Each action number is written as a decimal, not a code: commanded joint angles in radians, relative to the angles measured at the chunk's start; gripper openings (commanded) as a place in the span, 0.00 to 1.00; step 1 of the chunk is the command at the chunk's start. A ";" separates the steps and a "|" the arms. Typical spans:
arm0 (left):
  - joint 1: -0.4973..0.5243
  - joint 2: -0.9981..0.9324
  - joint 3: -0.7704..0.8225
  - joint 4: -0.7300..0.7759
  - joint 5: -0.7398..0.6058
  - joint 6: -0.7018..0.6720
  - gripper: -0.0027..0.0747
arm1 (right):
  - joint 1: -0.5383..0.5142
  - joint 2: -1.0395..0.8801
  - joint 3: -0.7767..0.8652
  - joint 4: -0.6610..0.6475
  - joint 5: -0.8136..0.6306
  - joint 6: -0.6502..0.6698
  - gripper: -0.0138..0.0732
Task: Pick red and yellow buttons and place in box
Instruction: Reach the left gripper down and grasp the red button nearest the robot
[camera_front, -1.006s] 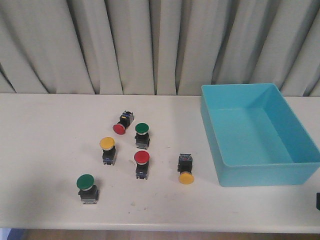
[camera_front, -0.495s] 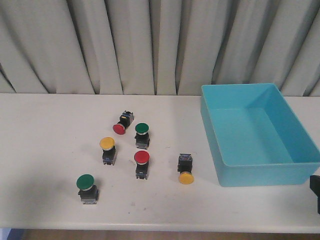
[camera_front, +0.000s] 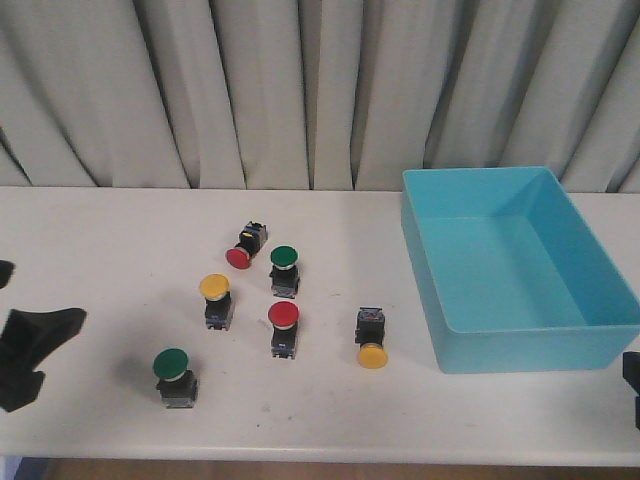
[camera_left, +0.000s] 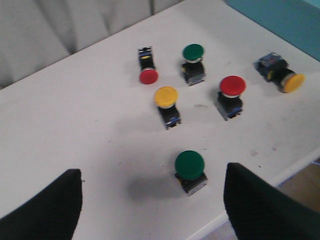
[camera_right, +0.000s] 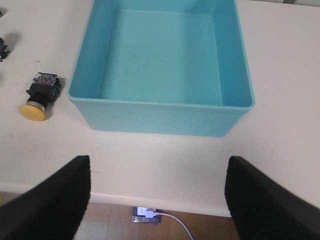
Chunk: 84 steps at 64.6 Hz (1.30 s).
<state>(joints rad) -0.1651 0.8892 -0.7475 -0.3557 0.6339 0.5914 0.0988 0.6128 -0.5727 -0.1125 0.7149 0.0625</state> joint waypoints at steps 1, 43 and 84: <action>-0.059 0.086 -0.074 -0.094 -0.044 0.126 0.76 | -0.006 0.008 -0.033 -0.013 -0.060 -0.006 0.76; -0.295 0.785 -0.538 -0.093 0.065 0.566 0.76 | -0.004 0.008 -0.033 -0.011 -0.058 -0.009 0.76; -0.295 1.138 -0.828 -0.065 0.213 0.716 0.76 | -0.004 0.008 -0.033 -0.011 -0.057 -0.009 0.76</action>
<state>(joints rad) -0.4552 2.0509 -1.5269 -0.3999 0.8470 1.2915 0.0988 0.6128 -0.5727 -0.1125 0.7158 0.0625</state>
